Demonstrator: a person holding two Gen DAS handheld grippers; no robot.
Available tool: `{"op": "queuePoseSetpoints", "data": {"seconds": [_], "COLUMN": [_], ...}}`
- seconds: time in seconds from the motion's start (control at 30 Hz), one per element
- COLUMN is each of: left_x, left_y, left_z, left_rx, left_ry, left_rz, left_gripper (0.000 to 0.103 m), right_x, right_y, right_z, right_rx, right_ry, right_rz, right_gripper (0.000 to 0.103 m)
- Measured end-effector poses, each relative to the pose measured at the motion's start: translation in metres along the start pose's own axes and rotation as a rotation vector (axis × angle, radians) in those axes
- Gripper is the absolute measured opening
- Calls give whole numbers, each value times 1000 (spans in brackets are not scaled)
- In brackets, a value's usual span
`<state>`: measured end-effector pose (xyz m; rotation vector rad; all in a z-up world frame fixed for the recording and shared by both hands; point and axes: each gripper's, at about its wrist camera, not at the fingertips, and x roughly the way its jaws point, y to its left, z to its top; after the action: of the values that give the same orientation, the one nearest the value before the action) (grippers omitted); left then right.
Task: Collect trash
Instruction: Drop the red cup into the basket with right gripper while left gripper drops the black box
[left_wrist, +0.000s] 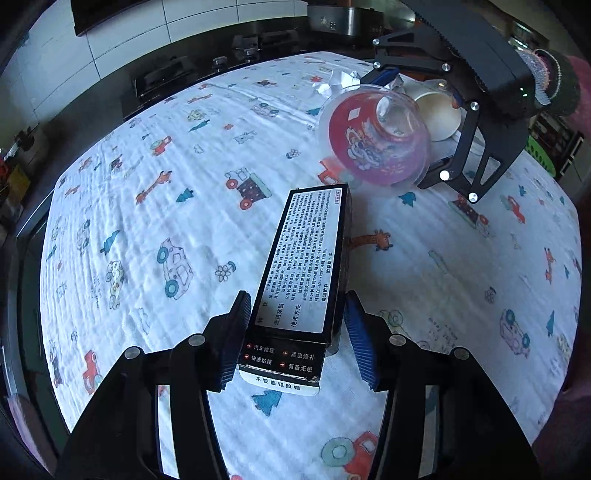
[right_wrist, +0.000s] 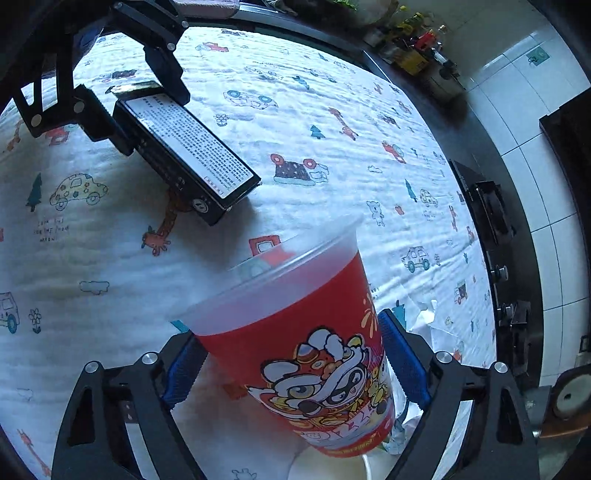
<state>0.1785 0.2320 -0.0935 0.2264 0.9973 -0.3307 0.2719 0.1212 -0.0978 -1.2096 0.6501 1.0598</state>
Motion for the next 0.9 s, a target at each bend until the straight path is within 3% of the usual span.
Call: {"op": "queuePoseSetpoints", "data": {"seconds": [0.27,0.43,0.6,0.67,0.9], "left_x": [13,22,28,27,15], "left_y": [3,0,-5,-5,-21], "left_z": [15,22,24,25,25], "left_rx": [-43,-57,-62,-76,-104], "left_ry": [24,33,28,21,-22], "left_rz": [-15,-42,-34,-30,-30], "left_gripper": [66,66,56,47,44], "right_x": [-18,-41,-73,-88,-135], "right_y": [2,-1,-3,-2,14], "right_z": [-1,-7,-19,-27,-65], "right_rx": [100,201,338,401,611], "right_ry": [-14,-44,-96,-119,-185], "right_rz": [-43,-36,-22,-26,-58], "right_gripper": [78,76,75,74,74]}}
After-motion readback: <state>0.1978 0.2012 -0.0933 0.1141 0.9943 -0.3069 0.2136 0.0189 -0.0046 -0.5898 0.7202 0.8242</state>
